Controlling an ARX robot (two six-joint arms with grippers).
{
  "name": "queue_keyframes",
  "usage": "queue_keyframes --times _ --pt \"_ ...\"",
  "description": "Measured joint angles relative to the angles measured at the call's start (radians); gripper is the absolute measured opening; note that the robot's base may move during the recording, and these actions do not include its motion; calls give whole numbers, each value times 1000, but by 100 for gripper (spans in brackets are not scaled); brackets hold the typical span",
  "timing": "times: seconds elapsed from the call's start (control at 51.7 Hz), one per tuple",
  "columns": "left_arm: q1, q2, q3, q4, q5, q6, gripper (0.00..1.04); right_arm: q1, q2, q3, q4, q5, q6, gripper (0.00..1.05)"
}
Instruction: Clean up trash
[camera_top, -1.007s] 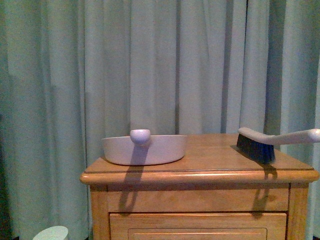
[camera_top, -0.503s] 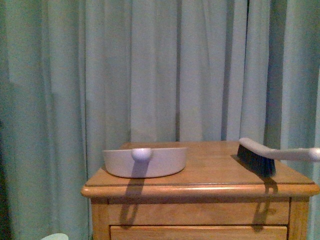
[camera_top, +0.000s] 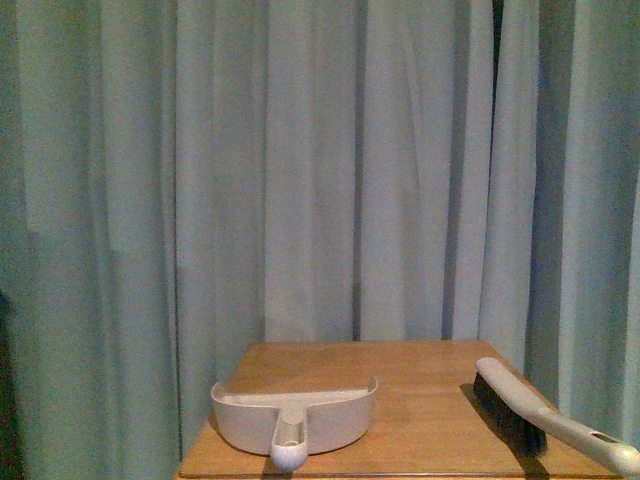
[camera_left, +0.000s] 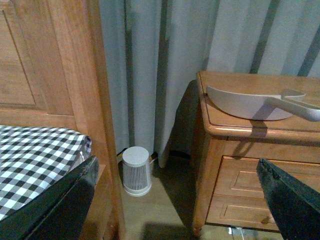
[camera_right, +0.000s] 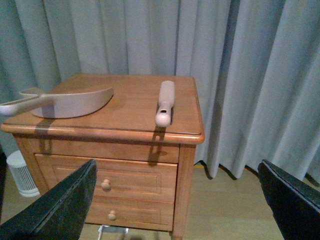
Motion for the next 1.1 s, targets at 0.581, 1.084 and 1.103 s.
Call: queue_keyframes --times 0.581,1.084,1.103 --pt "-46 727 332 153 145 -95 97 0 0 0 0 0 0 97" --pt "-434 1705 1276 -143 -271 51 97 0 0 0 0 0 0 97" --pt "-438 1715 1287 -149 -272 44 97 0 0 0 0 0 0 97"
